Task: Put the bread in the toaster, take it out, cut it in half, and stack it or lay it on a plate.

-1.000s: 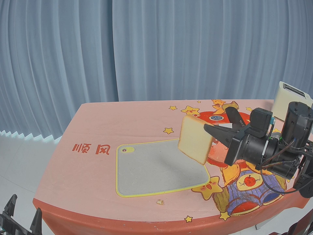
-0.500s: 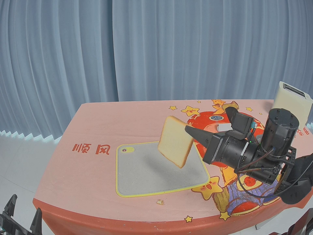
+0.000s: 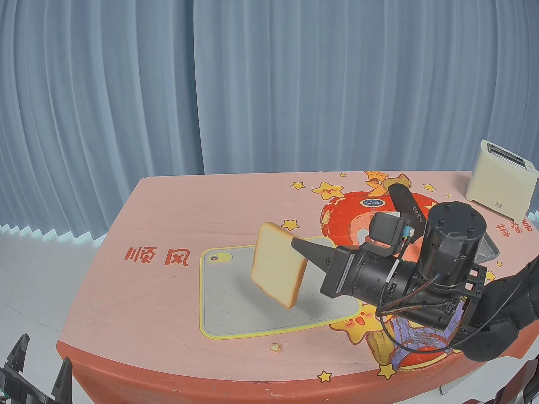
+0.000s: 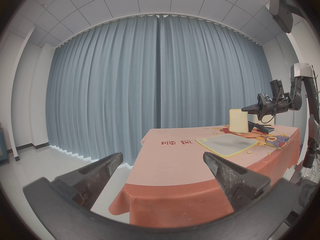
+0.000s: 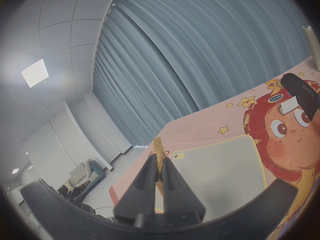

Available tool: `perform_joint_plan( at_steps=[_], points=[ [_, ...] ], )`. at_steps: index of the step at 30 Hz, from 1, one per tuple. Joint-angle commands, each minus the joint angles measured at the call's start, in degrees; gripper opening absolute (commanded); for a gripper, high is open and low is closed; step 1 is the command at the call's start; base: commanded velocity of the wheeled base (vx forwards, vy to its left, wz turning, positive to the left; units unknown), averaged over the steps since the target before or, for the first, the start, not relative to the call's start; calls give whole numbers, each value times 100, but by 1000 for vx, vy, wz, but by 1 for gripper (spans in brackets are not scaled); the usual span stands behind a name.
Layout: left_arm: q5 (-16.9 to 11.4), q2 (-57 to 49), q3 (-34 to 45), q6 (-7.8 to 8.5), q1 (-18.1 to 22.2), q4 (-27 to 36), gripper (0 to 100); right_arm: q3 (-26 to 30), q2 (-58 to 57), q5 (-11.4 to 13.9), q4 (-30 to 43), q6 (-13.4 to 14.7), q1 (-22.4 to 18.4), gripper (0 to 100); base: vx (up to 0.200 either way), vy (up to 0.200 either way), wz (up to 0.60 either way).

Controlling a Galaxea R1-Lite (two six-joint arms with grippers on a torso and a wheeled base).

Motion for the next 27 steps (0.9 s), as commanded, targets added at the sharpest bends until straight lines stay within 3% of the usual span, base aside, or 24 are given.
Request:
perform_joint_plan(
  at_steps=[1,27],
  points=[
    [1,-31,101,2,8,-9,100,1,103,0,-4,3,54,0,0,0,0],
    [1,-31,101,-7,8,0,100,10,428,-35,-4,11,36,0,0,0,0]
  ],
)
